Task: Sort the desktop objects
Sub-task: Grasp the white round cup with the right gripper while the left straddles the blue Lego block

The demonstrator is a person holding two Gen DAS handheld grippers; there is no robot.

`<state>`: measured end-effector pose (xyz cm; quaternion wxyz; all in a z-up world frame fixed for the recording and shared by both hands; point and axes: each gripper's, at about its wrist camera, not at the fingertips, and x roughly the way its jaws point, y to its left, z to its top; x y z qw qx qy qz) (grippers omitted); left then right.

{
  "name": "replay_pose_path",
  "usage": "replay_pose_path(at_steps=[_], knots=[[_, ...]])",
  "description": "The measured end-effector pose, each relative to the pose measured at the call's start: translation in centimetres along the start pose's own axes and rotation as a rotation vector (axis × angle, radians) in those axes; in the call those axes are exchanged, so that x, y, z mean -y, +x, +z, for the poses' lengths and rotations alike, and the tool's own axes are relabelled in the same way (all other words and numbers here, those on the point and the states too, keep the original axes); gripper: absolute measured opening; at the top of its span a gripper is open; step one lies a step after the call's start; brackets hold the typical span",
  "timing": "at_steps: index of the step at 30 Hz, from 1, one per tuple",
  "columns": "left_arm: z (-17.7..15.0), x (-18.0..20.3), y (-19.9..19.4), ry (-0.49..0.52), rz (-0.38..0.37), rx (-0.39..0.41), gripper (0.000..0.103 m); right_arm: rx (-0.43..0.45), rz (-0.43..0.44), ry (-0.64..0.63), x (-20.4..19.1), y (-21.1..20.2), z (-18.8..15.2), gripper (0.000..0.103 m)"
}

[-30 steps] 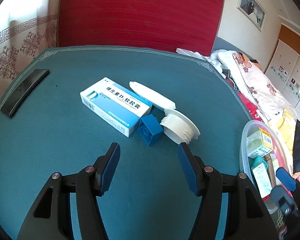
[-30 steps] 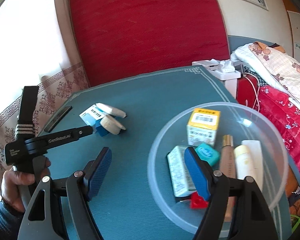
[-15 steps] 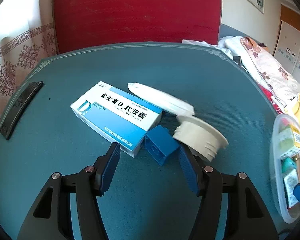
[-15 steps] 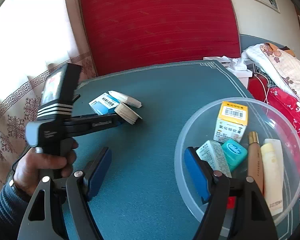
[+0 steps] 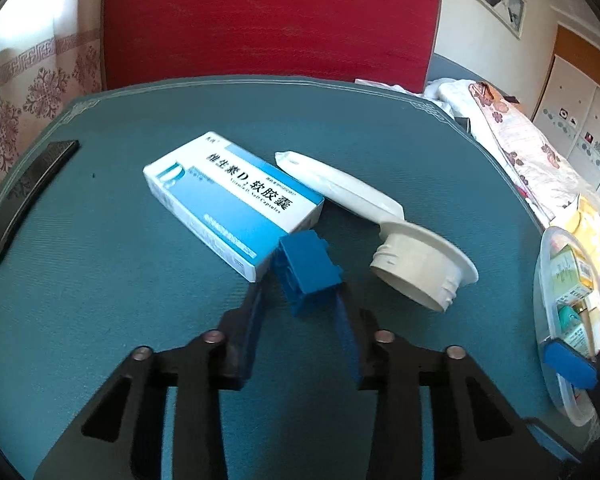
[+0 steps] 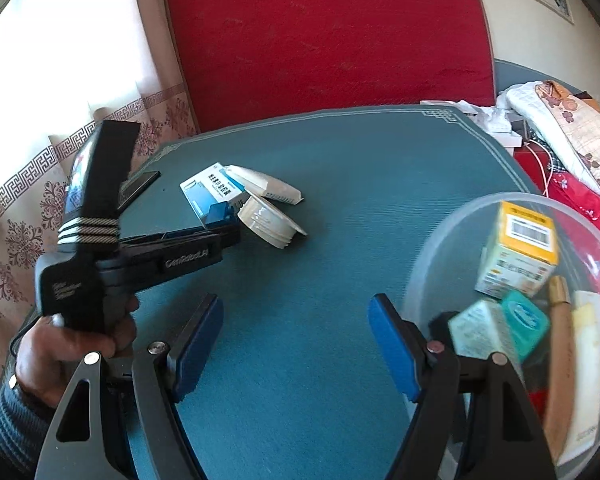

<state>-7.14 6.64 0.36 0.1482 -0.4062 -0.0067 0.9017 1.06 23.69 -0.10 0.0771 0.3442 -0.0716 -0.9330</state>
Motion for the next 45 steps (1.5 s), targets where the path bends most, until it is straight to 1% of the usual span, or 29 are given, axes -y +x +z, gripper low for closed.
replay_pose_path(at_steps=[3,7,10,13,14,15,17,21,27,29,30,34,36,42,45], knots=[[0.2,-0.5,-0.3,-0.025,-0.009,-0.006,0.033,-0.013,-0.005,-0.008,-0.3,1.1,0.4,0.078],[0.2,-0.7,-0.4,-0.025,-0.004,-0.003,0.032,-0.038,-0.016,0.007,0.0,2.8,1.0,0.079],[0.4,-0.9,-0.1,-0.042,-0.003,-0.010,0.032,-0.037,-0.035,-0.011,-0.2,3.6,1.4,0.079],[0.5,-1.7,-0.2,-0.078,-0.030,-0.017,0.033,-0.041,-0.034,-0.027,-0.5,4.2,1.8,0.079],[0.6,-1.9,-0.2,-0.095,-0.041,-0.019,0.035,-0.039,-0.044,-0.034,-0.6,4.3,1.9,0.079],[0.6,-2.2,-0.3,-0.106,-0.044,-0.016,0.039,-0.034,-0.050,-0.044,-0.7,4.4,1.9,0.079],[0.9,-2.1,-0.2,-0.121,-0.033,-0.007,0.043,-0.029,-0.055,-0.059,-0.7,4.5,2.1,0.079],[1.2,-2.2,-0.1,-0.137,-0.039,-0.002,0.043,-0.024,-0.048,-0.074,-0.8,4.6,2.1,0.079],[1.1,-2.4,0.1,-0.144,-0.051,-0.005,0.043,-0.042,-0.027,-0.087,-1.5,5.7,2.4,0.081],[1.2,-2.5,0.3,-0.152,-0.051,-0.007,0.047,-0.053,-0.019,-0.086,-1.5,6.2,2.5,0.081],[0.8,-3.5,-0.3,-0.157,-0.051,-0.006,0.049,-0.056,-0.013,-0.084,-1.5,6.4,2.6,0.081],[0.9,-4.7,-0.9,-0.184,-0.056,0.003,0.051,-0.060,-0.008,-0.086,-1.7,6.8,2.9,0.081],[1.0,-5.0,-0.9,-0.191,-0.050,0.006,0.055,-0.061,-0.004,-0.094,-1.9,6.9,3.0,0.081],[1.2,-5.2,-0.6,-0.196,-0.059,-0.002,0.056,-0.071,0.013,-0.122,-2.8,7.4,3.1,0.082],[1.5,-5.2,-0.4,-0.199,-0.058,-0.004,0.056,-0.091,0.016,-0.137,-3.1,7.9,3.1,0.084]])
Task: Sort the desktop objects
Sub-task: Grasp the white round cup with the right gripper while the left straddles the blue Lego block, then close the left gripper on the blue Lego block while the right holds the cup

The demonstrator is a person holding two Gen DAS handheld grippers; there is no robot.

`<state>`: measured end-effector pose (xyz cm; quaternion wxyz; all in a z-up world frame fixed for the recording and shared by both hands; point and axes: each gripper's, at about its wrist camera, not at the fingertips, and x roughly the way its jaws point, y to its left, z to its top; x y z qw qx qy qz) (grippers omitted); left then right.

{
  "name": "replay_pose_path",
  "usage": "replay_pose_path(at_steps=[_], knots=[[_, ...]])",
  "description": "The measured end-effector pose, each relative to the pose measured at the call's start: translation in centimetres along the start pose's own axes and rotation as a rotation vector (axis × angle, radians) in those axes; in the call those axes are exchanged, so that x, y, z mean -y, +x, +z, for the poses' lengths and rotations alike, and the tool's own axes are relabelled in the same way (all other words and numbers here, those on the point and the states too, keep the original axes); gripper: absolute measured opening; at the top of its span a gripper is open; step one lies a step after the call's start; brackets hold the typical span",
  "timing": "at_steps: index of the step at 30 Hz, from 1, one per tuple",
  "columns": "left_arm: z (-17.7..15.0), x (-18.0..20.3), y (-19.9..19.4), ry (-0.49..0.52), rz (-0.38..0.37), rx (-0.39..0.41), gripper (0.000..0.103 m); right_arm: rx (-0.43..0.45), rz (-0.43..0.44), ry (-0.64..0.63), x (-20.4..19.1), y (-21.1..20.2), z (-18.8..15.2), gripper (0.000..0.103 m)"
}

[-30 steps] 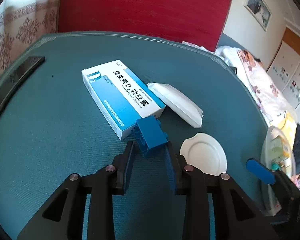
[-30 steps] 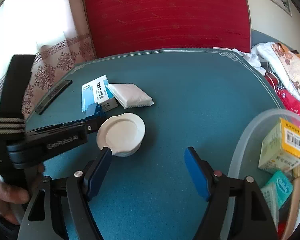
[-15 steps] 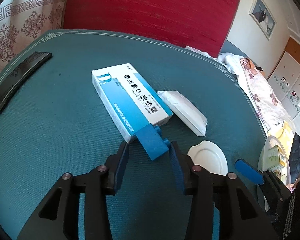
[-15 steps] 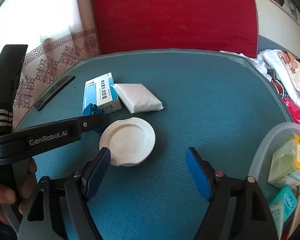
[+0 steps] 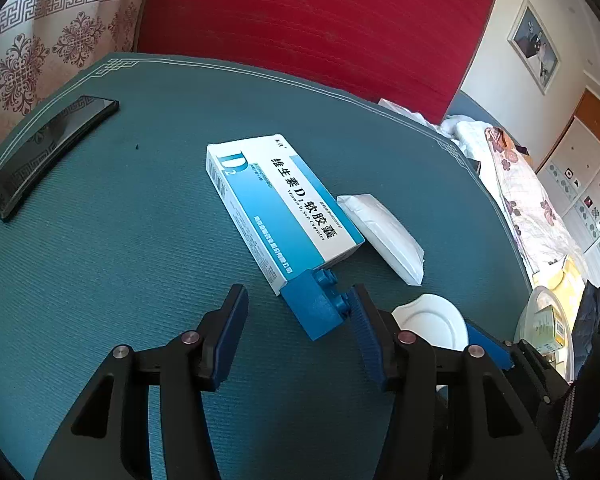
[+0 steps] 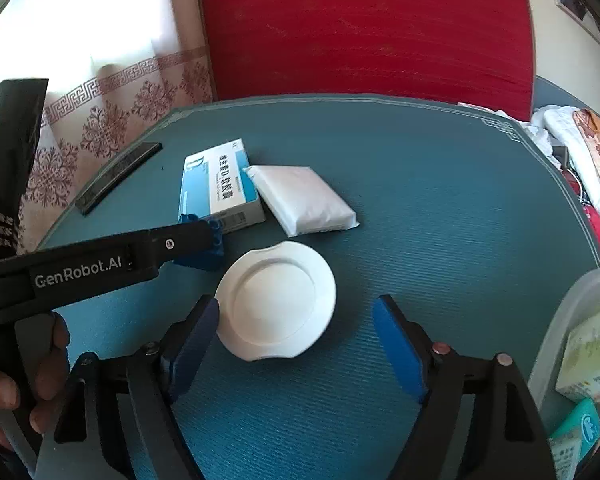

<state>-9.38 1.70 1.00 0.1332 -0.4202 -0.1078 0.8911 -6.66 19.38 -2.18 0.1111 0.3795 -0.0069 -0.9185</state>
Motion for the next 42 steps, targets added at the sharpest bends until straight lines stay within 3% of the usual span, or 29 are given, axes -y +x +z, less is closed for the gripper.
replay_pose_path(at_steps=[13,26,37,42], knots=[[0.2,-0.7,0.0,-0.018,0.010,0.002,0.056,-0.044,-0.020,-0.030,-0.7,1.2,0.1,0.084],[-0.7,0.4,0.5,0.040,0.018,-0.025,0.056,-0.041,-0.050,-0.071,-1.4,0.0,-1.0,0.041],[-1.0,1.4,1.1,0.119,0.083,-0.004,0.056,-0.043,-0.054,-0.051,-1.5,-0.9,-1.8,0.035],[-0.7,0.9,0.9,0.095,0.078,0.002,0.056,-0.046,-0.061,-0.049,-1.6,-1.5,-2.4,0.034]])
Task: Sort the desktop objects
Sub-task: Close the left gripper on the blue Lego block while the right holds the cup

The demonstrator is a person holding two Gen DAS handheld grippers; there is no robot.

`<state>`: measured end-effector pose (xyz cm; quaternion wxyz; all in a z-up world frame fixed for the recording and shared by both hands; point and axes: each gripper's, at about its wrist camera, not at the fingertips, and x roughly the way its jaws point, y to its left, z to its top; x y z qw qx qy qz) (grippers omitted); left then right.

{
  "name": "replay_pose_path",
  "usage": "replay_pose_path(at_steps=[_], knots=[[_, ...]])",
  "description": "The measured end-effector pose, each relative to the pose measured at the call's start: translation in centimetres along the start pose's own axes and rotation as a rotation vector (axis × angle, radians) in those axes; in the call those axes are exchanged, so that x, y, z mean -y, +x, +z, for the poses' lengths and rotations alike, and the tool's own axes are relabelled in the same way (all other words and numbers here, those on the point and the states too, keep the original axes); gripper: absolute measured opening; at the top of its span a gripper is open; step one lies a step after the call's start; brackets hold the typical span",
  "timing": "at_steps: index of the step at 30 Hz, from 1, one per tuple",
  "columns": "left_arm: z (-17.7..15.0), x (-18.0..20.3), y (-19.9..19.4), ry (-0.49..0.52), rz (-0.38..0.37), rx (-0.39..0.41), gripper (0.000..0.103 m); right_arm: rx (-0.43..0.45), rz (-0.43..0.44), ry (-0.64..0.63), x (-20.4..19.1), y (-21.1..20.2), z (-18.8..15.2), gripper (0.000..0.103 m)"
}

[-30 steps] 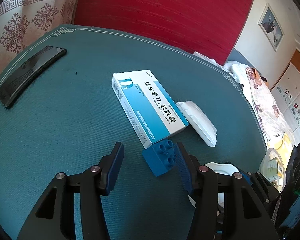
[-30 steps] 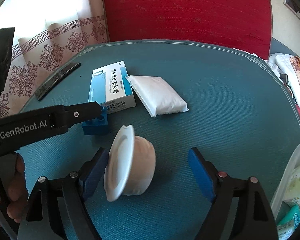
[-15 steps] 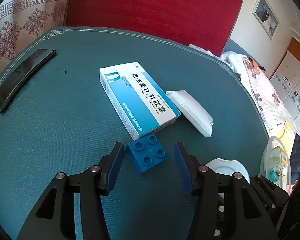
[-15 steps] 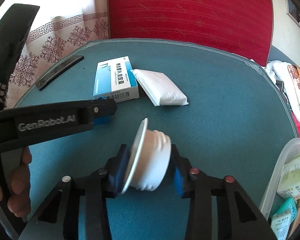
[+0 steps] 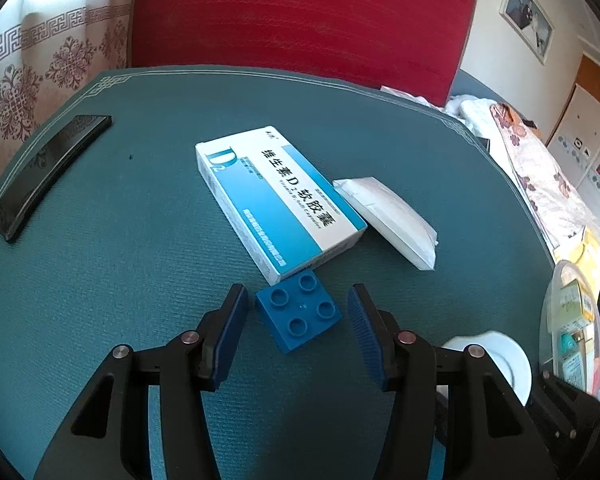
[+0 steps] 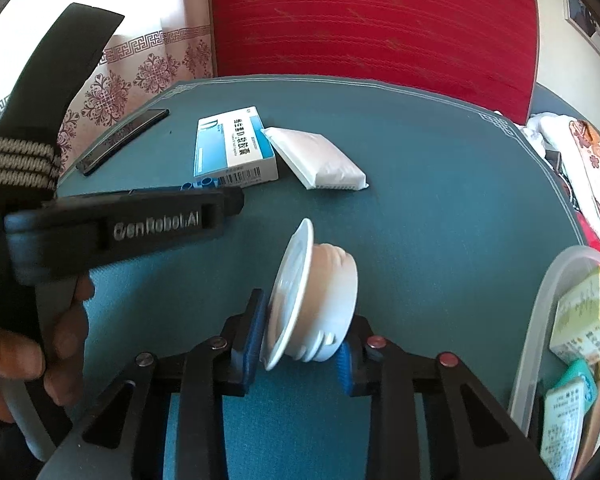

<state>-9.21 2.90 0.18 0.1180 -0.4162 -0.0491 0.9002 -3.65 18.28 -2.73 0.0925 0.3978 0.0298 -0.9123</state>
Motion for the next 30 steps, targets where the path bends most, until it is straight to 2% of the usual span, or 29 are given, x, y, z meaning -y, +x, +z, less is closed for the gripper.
replay_pose_path(at_steps=[12,21,30], knots=[[0.1,0.1,-0.1,0.012,0.065,0.017,0.056,0.007,-0.012,0.003,-0.6,-1.8,-1.2,0.034],[-0.1,-0.7,-0.5,-0.016,0.069,0.022,0.056,0.029,-0.020,-0.005,-1.4,-2.9,-1.6,0.034],[-0.1,-1.9,-0.9,-0.080,0.028,0.016,0.057,0.044,-0.020,-0.005,-1.5,-3.5,-1.7,0.033]])
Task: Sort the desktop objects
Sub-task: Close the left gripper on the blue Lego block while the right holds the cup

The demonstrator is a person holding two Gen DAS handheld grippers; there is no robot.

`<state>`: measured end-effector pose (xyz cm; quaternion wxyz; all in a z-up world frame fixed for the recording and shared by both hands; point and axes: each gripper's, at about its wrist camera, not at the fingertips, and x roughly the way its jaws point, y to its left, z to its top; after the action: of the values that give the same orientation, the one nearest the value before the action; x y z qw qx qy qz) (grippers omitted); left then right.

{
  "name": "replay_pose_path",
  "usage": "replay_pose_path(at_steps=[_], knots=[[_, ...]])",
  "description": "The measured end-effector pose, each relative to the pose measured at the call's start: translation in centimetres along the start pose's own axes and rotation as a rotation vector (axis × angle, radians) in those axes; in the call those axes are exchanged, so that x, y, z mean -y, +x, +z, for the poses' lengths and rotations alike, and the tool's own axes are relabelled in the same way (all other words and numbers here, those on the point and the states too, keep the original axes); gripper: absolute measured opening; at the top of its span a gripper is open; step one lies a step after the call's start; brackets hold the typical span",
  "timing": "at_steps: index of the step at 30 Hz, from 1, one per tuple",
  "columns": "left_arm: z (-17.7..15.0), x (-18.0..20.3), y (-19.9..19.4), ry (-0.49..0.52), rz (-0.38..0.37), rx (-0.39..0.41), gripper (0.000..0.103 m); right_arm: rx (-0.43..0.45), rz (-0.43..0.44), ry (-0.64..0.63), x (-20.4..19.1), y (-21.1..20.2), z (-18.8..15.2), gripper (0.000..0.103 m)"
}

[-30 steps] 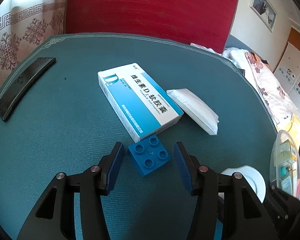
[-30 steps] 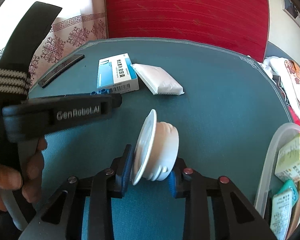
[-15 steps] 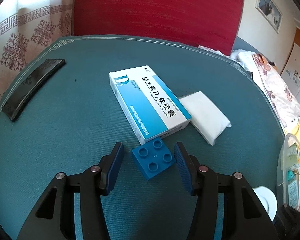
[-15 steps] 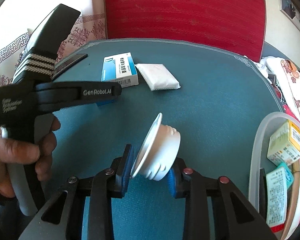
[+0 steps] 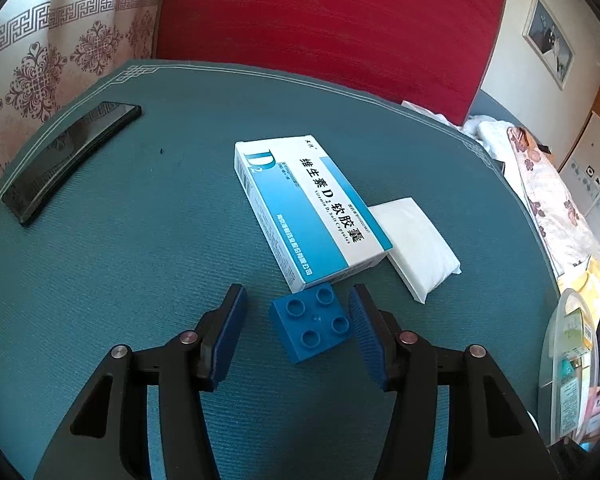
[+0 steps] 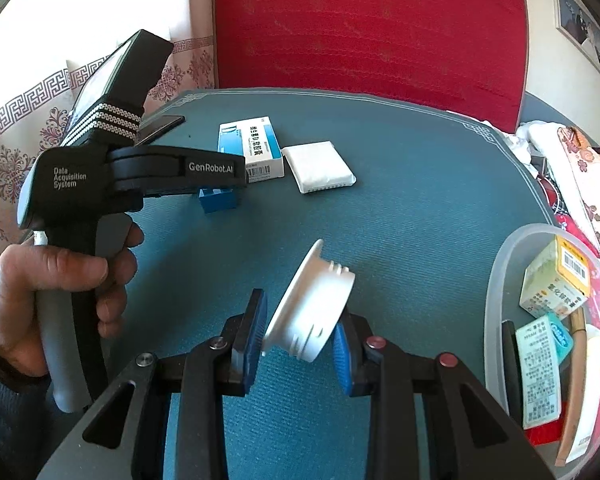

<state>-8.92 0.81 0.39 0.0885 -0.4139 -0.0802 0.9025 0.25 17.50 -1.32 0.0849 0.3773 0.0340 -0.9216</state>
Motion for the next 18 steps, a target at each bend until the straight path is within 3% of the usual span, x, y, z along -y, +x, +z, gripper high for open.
replay_pose_path(at_steps=[18], knots=[[0.0,0.7,0.0,0.035,0.052,-0.001,0.064,-0.046,0.012,0.056,0.8,0.2,-1.3,0.032]])
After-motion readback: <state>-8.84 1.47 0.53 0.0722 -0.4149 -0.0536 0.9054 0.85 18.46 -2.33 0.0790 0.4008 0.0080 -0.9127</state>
